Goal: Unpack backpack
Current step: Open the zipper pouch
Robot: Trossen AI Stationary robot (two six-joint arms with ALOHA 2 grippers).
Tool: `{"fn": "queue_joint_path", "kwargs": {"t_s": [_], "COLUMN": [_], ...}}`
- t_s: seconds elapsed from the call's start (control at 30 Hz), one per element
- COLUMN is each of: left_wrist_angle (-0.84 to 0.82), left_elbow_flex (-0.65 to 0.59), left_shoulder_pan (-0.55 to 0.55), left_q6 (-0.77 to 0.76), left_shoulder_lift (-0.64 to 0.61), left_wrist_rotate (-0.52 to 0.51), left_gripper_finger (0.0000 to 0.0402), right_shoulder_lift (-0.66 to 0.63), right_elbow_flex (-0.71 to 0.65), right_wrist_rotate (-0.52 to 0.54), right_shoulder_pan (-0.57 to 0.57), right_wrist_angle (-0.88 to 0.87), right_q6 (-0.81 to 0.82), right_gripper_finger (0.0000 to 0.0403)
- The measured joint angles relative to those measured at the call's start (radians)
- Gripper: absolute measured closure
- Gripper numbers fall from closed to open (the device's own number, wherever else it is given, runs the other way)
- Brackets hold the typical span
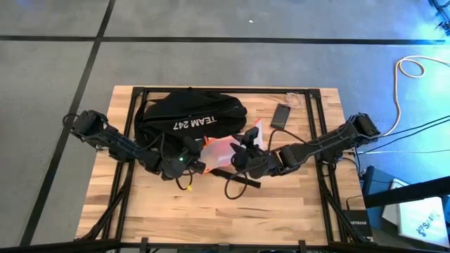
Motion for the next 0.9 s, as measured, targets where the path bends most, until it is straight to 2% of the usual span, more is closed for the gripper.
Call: {"fn": "queue_joint_path", "kwargs": {"t_s": [0.1, 0.3, 0.4, 0.57, 0.63, 0.73, 0.9], "left_wrist_angle": [0.038, 0.062, 0.063, 0.064, 0.064, 0.073, 0.129], "left_elbow_flex": [0.000, 0.000, 0.000, 0.000, 0.000, 0.000, 0.000], "left_shoulder_pan": [0.016, 0.038, 0.042, 0.040, 0.039, 0.037, 0.020], "left_q6": [0.030, 0.044, 0.043, 0.038, 0.038, 0.038, 0.048], "left_shoulder_lift": [0.000, 0.000, 0.000, 0.000, 0.000, 0.000, 0.000], "left_wrist_rotate": [0.012, 0.028, 0.035, 0.037, 0.039, 0.042, 0.048], "left_gripper_finger": [0.0401, 0.0401, 0.0401, 0.0401, 0.0401, 0.0401, 0.0401], "right_shoulder_lift": [0.000, 0.000, 0.001, 0.055, 0.100, 0.171, 0.290], "right_elbow_flex": [0.000, 0.000, 0.000, 0.000, 0.000, 0.000, -0.001], "right_wrist_rotate": [-0.064, -0.340, -0.544, -0.799, -0.808, -0.729, -0.680], "right_shoulder_pan": [-0.007, 0.025, 0.052, 0.085, 0.086, 0.068, 0.012], "right_wrist_angle": [-0.006, -0.004, -0.010, -0.053, -0.052, -0.026, 0.054], "right_q6": [0.056, 0.170, 0.216, 0.287, 0.341, 0.371, 0.441], "right_gripper_finger": [0.0224, 0.0238, 0.0278, 0.0387, 0.0390, 0.0397, 0.0399]}}
